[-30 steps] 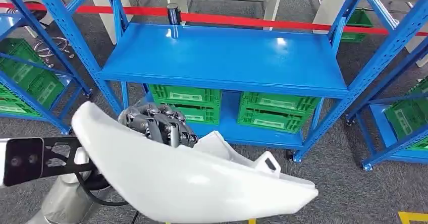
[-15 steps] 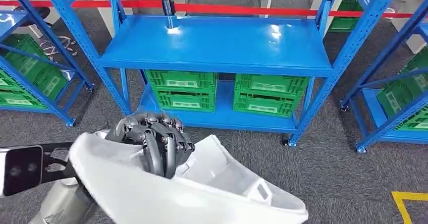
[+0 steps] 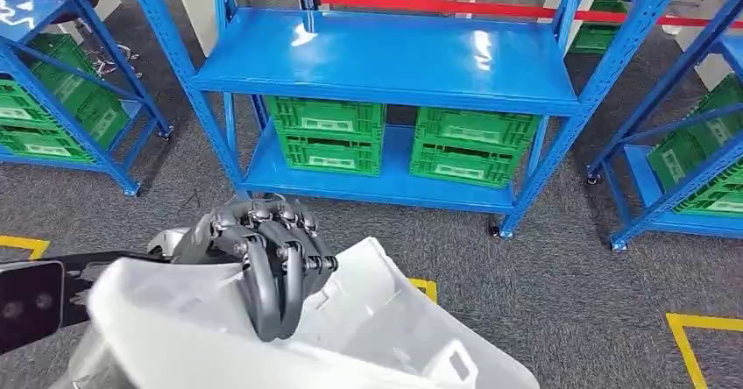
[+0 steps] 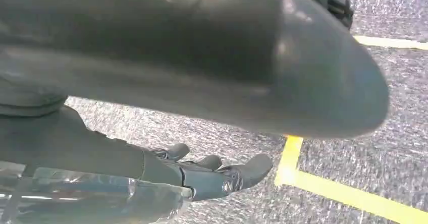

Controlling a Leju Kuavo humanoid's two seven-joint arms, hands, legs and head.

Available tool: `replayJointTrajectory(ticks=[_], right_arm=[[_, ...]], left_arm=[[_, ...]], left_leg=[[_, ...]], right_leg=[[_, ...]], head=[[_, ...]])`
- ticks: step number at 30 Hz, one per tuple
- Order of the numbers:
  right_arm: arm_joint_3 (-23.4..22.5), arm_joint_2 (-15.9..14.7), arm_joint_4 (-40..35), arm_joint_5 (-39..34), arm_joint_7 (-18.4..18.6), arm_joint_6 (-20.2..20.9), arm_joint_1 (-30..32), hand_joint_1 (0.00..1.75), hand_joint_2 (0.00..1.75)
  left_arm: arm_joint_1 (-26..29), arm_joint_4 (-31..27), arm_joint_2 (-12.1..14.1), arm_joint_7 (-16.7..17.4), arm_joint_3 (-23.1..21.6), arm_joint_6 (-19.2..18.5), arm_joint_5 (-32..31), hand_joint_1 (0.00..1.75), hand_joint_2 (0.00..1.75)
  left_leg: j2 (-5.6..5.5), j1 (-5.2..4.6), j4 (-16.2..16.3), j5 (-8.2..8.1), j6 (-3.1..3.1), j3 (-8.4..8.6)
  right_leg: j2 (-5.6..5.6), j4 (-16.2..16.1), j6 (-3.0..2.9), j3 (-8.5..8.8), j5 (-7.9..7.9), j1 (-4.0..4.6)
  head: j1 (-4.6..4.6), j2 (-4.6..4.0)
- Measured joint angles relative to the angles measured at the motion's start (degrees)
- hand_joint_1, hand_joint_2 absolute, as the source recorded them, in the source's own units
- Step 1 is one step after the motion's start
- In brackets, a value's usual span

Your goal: Take the parts from the cabinet and place them on the table.

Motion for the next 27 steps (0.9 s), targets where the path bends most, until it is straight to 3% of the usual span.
replayJointTrajectory(ticks=[1,2,3,4,5,6,7,8,10,11,12,13,15,16,17,18,20,21,22,23,25,26,27], right_arm=[[0.0,-0.5,0.6,0.1,-0.1,-0.3,-0.2,0.00,0.00],[0.0,-0.8,1.1,0.2,-0.1,-0.4,-0.3,0.00,0.00],[0.0,-1.0,1.6,0.2,-0.1,-0.4,-0.3,0.00,0.00],[0.0,-1.3,1.9,0.3,-0.2,-0.4,-0.3,0.00,0.00],[0.0,-1.6,2.1,0.3,-0.2,-0.4,-0.4,0.00,0.00],[0.0,-1.6,2.5,0.3,-0.2,-0.4,-0.6,0.00,0.00],[0.0,-1.8,2.7,0.2,-0.2,-0.4,-0.8,0.00,0.00],[-0.1,-2.0,3.2,-0.1,-0.2,-0.2,-1.0,0.00,0.00],[-0.7,-2.7,4.6,-0.7,0.0,-0.1,-1.2,0.00,0.00],[-1.0,-3.0,5.2,-0.9,0.0,-0.3,-1.2,0.00,0.00],[-1.2,-3.5,5.9,-1.2,0.0,-0.6,-1.4,0.00,0.00],[-1.4,-3.8,6.4,-1.3,0.1,-1.0,-1.6,0.00,0.00],[-1.9,-4.5,7.7,-1.6,0.1,-1.5,-1.8,0.00,0.00],[-2.1,-4.8,8.2,-1.6,0.1,-1.6,-1.8,0.00,0.00],[-2.3,-5.1,8.7,-1.6,0.1,-1.6,-1.7,0.00,0.00],[-2.5,-5.2,9.1,-1.7,0.1,-1.6,-1.8,0.00,0.00],[-2.9,-5.5,9.5,-1.8,0.0,-1.4,-1.8,0.00,0.00],[-3.0,-5.5,9.5,-1.6,-0.2,-1.2,-1.8,0.00,0.00],[-3.0,-5.3,9.5,-1.1,-0.5,-0.9,-1.7,0.00,0.00],[-3.0,-5.6,9.5,-0.8,-0.8,-0.7,-1.6,0.00,0.00],[-3.2,-6.0,9.5,-0.5,-1.0,-0.4,-1.5,0.00,0.00],[-3.4,-5.9,9.6,-0.5,-1.1,-0.4,-1.4,0.00,0.00],[-3.5,-5.9,9.6,-0.4,-1.1,-0.4,-1.4,0.00,0.00]], left_arm=[[0.1,0.0,0.0,0.0,0.0,0.0,0.0,1.64,1.75],[0.1,0.0,0.1,0.0,0.0,0.0,0.0,1.64,1.75],[0.2,0.0,0.1,0.0,0.0,0.0,0.0,1.64,1.75],[0.2,0.0,0.1,0.0,0.0,0.0,0.0,1.64,1.75],[0.2,0.0,0.1,0.0,0.0,0.0,0.0,1.64,1.75],[0.2,0.0,0.1,0.0,0.0,0.0,0.0,1.64,1.75],[0.1,-0.1,0.1,0.0,0.1,0.0,0.0,1.64,1.75],[0.2,-0.1,0.1,0.0,0.1,0.0,-0.2,1.64,1.75],[0.2,0.0,0.2,-0.2,0.3,0.1,-0.5,1.64,1.75],[0.2,0.1,0.2,-0.2,0.4,0.1,-0.5,1.64,1.75],[0.3,0.2,0.3,-0.5,0.5,0.1,-0.5,1.64,1.75],[0.3,0.2,0.3,-0.7,0.7,0.0,-0.6,1.64,1.75],[0.3,0.4,0.3,-1.2,0.9,-0.1,-0.3,1.64,1.75],[0.3,0.5,0.3,-1.3,0.9,-0.3,-0.2,1.64,1.75],[0.4,0.6,0.3,-1.3,0.9,-0.5,-0.2,1.64,1.75],[0.4,0.7,0.3,-1.4,0.9,-0.7,-0.1,1.64,1.75],[0.4,0.8,0.2,-1.4,0.9,-1.2,-0.1,1.64,1.75],[0.3,0.8,0.1,-1.4,0.9,-1.5,0.0,1.64,1.75],[0.3,0.8,-0.1,-1.4,0.9,-1.6,0.0,1.64,1.75],[0.2,0.8,-0.2,-1.4,1.0,-1.8,0.1,1.64,1.75],[0.1,0.8,-0.3,-1.3,1.0,-2.0,0.1,1.64,1.75],[0.1,0.9,-0.4,-1.3,1.0,-2.0,0.1,1.64,1.75],[0.0,0.9,-0.5,-1.4,1.0,-2.0,0.1,1.64,1.75]], left_leg=[[0.02,-0.06,0.1,0.72,-0.04,-1.11],[0.06,-0.06,0.4,1.50,-0.12,-2.34],[0.09,-0.02,0.8,2.13,-0.25,-3.57],[0.09,0.07,1.3,2.70,-0.47,-4.81],[0.05,0.20,1.9,3.16,-0.74,-5.97],[0.00,0.17,2.9,3.50,-1.06,-6.90],[0.04,-0.08,3.8,3.78,-1.38,-7.87],[0.23,-0.07,3.7,4.25,-1.71,-7.93],[0.41,0.21,3.9,5.12,-2.25,-8.06],[0.41,0.29,3.8,5.69,-2.52,-8.34],[0.19,0.41,4.5,3.54,-2.90,-8.92],[0.10,0.53,7.0,-0.40,-3.31,-9.47],[0.03,0.84,15.1,-7.20,-3.90,-11.05],[0.01,0.93,19.2,-8.94,-4.00,-11.59],[0.00,0.94,22.0,-8.79,-3.96,-11.46],[-0.06,0.93,21.9,-7.20,-3.80,-10.12],[-0.44,0.83,14.5,-3.66,-2.97,-3.89],[-0.93,0.60,8.7,-3.56,-2.14,0.47],[-1.43,0.38,3.6,-6.52,-1.05,3.68],[-1.30,0.14,1.8,-6.73,-1.51,4.53],[-1.28,-0.60,2.1,-5.70,-0.92,3.92],[-1.05,-0.70,1.4,-4.53,-0.44,3.22],[-0.49,0.05,0.0,-2.92,-0.28,3.29]], right_leg=[[0.01,3.9,0.47,-0.68,-1.01,-0.01],[0.01,6.2,1.30,-0.51,-0.27,-0.04],[0.00,5.6,2.30,0.90,1.70,-0.17],[0.00,2.7,3.14,3.41,3.79,-0.32],[-0.01,-1.6,3.50,6.68,4.86,-0.48],[0.01,-7.0,3.32,10.47,3.79,-0.69],[0.10,-12.3,2.46,13.47,0.94,-0.07],[0.31,-11.6,1.43,12.49,0.99,-0.03],[0.49,-11.4,0.68,11.80,1.43,0.20],[0.49,-11.5,-0.04,11.21,2.14,-0.40],[0.44,-11.5,-0.43,10.62,2.85,-0.35],[0.46,-11.4,-0.77,9.92,3.69,-0.34],[0.69,-11.4,-0.84,8.37,5.19,-0.21],[0.85,-11.3,-0.81,7.46,5.95,-0.17],[1.03,-11.2,-0.71,6.44,6.70,-0.10],[1.24,-11.1,-0.64,5.48,7.40,-0.06],[1.66,-11.2,-0.51,3.97,8.71,0.26],[1.90,-11.2,-0.48,3.61,9.34,0.23],[2.04,-11.2,-0.07,3.39,9.86,0.20],[2.10,-11.4,0.38,3.42,10.28,-0.04],[2.27,-11.9,1.34,3.29,11.53,-0.61],[2.53,-12.9,1.82,3.17,12.52,-0.30],[1.79,-12.2,1.42,2.58,11.69,-0.46]], head=[[0.00,0.00],[-0.02,0.00],[0.04,0.00],[0.00,0.00],[0.00,0.00],[0.04,0.00],[0.09,0.00],[-0.09,0.00],[-0.29,0.00],[-0.24,0.00],[-0.30,0.00],[-0.44,0.00],[-0.46,0.00],[-0.46,0.00],[-0.48,0.00],[-0.46,0.00],[-0.48,0.00],[-0.50,0.00],[-0.33,0.00],[-0.39,0.00],[-0.66,0.00],[-0.61,0.00],[-0.57,0.00]])
